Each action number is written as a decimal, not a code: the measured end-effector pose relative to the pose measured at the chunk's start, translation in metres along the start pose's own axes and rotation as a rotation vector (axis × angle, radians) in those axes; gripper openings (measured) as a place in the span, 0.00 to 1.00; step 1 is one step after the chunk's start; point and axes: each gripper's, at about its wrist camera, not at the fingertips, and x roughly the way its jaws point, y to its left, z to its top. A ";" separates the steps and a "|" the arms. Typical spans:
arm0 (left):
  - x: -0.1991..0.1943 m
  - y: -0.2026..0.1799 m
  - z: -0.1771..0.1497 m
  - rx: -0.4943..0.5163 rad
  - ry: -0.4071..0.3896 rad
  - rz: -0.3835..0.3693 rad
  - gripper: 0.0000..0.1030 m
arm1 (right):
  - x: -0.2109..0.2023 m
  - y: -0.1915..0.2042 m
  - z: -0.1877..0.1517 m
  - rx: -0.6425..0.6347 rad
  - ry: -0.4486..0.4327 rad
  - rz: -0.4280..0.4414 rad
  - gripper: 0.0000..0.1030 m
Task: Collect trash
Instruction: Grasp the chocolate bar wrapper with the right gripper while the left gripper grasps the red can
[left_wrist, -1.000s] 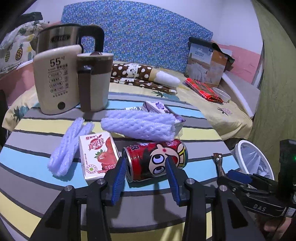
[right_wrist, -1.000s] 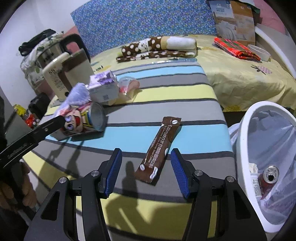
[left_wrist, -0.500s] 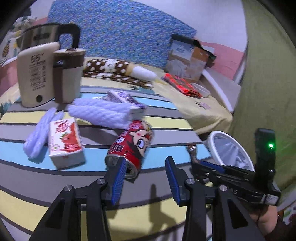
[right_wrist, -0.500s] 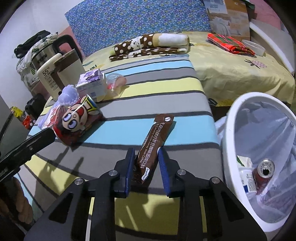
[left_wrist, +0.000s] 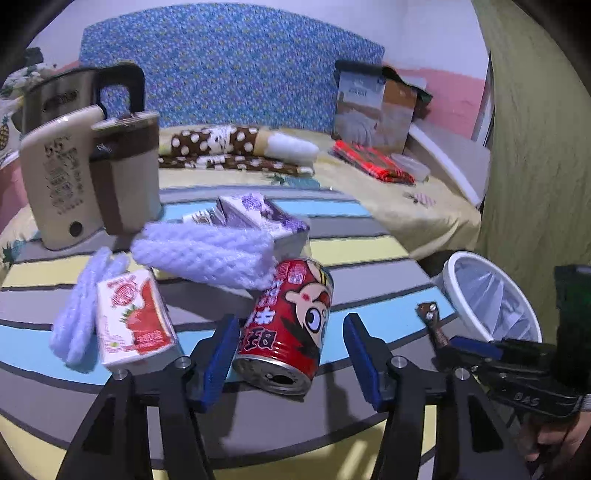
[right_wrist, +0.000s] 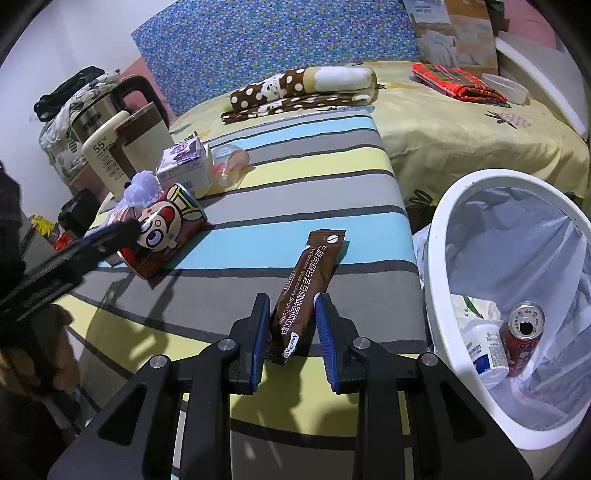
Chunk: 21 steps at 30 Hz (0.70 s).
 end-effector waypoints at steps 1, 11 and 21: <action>0.003 0.001 -0.001 -0.001 0.005 0.002 0.59 | 0.001 0.000 0.000 0.000 0.001 0.002 0.27; 0.022 0.004 -0.002 -0.056 0.057 0.007 0.58 | 0.001 -0.003 -0.001 0.002 0.000 0.011 0.27; 0.001 -0.014 -0.010 -0.050 0.013 0.038 0.54 | -0.012 -0.001 -0.006 -0.019 -0.019 0.012 0.27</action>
